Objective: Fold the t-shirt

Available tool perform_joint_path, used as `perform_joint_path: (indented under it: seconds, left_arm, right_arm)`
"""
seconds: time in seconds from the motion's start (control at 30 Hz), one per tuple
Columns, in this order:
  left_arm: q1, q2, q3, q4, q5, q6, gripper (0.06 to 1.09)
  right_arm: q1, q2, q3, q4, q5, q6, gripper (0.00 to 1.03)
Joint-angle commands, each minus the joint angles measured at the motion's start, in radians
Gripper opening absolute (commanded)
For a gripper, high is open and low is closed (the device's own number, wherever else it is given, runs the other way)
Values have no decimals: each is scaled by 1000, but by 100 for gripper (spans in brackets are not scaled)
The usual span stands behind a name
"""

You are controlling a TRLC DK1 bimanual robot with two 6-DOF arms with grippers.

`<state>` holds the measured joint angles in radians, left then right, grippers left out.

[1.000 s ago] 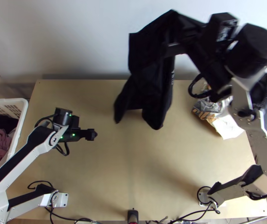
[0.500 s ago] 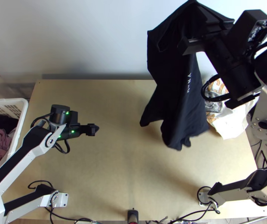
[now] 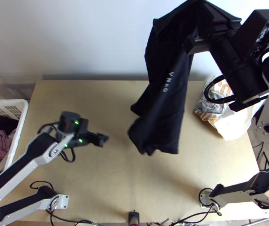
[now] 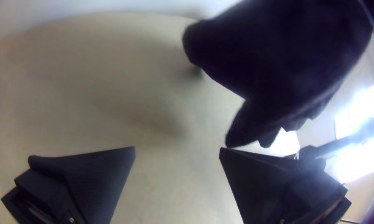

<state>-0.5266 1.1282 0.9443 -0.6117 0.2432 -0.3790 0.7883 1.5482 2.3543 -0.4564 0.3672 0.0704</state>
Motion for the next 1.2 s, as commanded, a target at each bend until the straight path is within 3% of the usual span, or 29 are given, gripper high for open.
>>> perform_joint_path:
  seconds: [0.0, 0.1, 0.43, 0.57, 0.73, 1.17]
  left_arm:
    - [-237, -4, -79, 124, -2, -43, 104]
    - [-299, -2, -102, 260, -28, -63, 104]
    - [-322, 15, -133, 707, -317, -172, 104]
    - [-326, 15, -197, 837, -320, -267, 104]
    - [-343, 90, -205, 918, -259, -397, 104]
    - [-539, 173, -167, 965, -217, -397, 104]
  right_arm:
    - [0, 6, -4, 4, 6, 0, 2]
    - [2, 6, -4, 4, 10, 0, 2]
    - [0, 7, -16, -8, 13, 8, 2]
    - [-1, 9, -29, -33, 13, 22, 2]
    - [-3, 21, -30, -53, 13, 26, 2]
    - [-46, 46, -29, -65, 18, 29, 2]
